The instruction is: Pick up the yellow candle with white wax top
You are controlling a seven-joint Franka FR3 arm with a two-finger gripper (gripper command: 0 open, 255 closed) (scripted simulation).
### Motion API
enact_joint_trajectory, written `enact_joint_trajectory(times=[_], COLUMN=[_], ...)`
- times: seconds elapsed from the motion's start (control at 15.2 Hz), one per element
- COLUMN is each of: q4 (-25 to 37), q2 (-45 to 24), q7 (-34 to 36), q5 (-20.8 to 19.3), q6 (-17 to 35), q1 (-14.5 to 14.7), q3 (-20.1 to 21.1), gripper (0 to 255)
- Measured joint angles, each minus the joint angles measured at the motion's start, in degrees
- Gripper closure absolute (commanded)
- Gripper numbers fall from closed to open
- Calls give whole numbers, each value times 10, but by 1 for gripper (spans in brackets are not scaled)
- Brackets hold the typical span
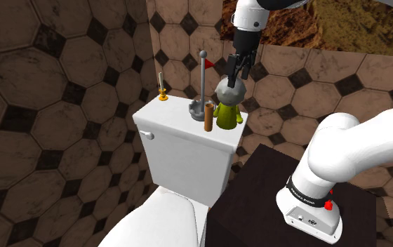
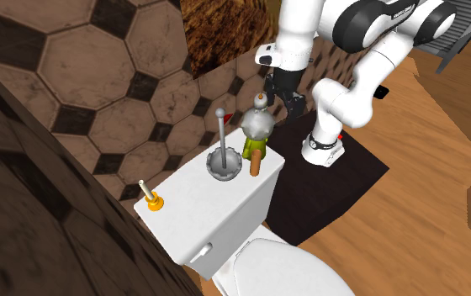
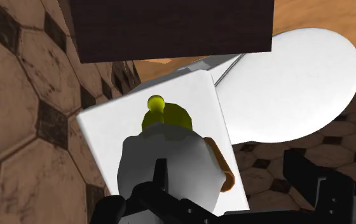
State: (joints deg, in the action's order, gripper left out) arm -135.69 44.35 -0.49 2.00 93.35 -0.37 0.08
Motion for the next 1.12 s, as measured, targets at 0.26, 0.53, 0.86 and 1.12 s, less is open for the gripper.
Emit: enact_joint_trajectory(times=[0.26, 0.53, 0.86, 1.12], q4=[8, 17, -22, -50], q2=[15, 35, 53, 61], q7=[-18, -53, -64, -66], q5=[0, 4, 4, 4], q6=[30, 96, 139, 159], q1=[-3, -6, -8, -9], q3=[-19, -55, -65, -66], gripper=[0, 0, 0, 255])
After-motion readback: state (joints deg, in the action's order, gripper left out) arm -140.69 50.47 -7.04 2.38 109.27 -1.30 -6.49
